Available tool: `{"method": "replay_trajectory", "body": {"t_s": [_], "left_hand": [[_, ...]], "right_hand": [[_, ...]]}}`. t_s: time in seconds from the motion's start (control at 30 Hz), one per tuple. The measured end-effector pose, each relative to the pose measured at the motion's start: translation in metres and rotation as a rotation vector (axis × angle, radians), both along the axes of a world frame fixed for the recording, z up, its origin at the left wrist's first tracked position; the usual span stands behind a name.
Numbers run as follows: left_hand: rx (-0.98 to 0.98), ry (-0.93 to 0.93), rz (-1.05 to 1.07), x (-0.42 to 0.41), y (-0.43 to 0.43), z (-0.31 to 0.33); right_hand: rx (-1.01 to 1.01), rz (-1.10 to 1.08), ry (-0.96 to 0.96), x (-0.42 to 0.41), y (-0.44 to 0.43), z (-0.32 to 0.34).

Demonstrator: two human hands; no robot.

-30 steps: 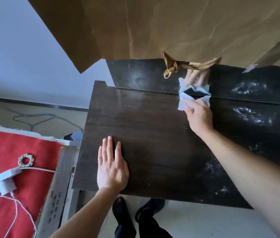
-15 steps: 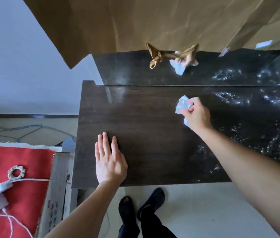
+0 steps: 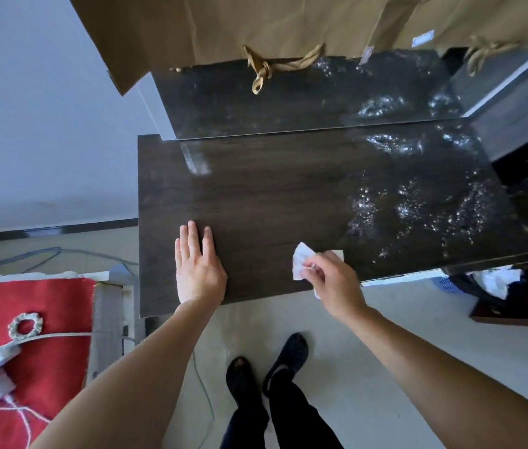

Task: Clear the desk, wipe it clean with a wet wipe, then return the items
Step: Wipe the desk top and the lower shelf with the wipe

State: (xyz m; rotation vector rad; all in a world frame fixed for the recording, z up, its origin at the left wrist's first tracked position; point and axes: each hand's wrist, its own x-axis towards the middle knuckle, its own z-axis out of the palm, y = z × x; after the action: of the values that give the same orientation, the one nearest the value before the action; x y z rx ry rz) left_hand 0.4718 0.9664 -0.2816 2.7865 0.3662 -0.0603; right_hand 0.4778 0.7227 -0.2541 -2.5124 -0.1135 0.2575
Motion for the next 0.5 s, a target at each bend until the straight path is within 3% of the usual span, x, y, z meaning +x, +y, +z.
{"method": "replay_trajectory", "body": {"t_s": [0.07, 0.13, 0.23, 0.3, 0.4, 0.5], "left_hand": [[0.020, 0.034, -0.039, -0.009, -0.001, 0.003], [0.027, 0.047, -0.061, -0.017, -0.004, 0.007], [0.049, 0.088, -0.080, -0.023, -0.012, 0.013], [0.046, 0.098, -0.100, -0.022, -0.019, 0.017], [0.005, 0.057, -0.158, -0.016, -0.034, 0.022], [-0.040, 0.011, -0.207, -0.007, -0.056, 0.023]], "right_hand": [[-0.022, -0.297, -0.018, 0.011, -0.014, 0.000], [-0.040, -0.390, -0.029, 0.008, 0.005, 0.000], [0.042, -0.106, -0.015, -0.023, 0.049, -0.002], [0.101, -0.049, -0.017, -0.032, 0.038, -0.004], [0.041, -0.281, -0.084, -0.008, -0.024, -0.005], [-0.081, -0.596, -0.034, 0.021, -0.100, -0.004]]}}
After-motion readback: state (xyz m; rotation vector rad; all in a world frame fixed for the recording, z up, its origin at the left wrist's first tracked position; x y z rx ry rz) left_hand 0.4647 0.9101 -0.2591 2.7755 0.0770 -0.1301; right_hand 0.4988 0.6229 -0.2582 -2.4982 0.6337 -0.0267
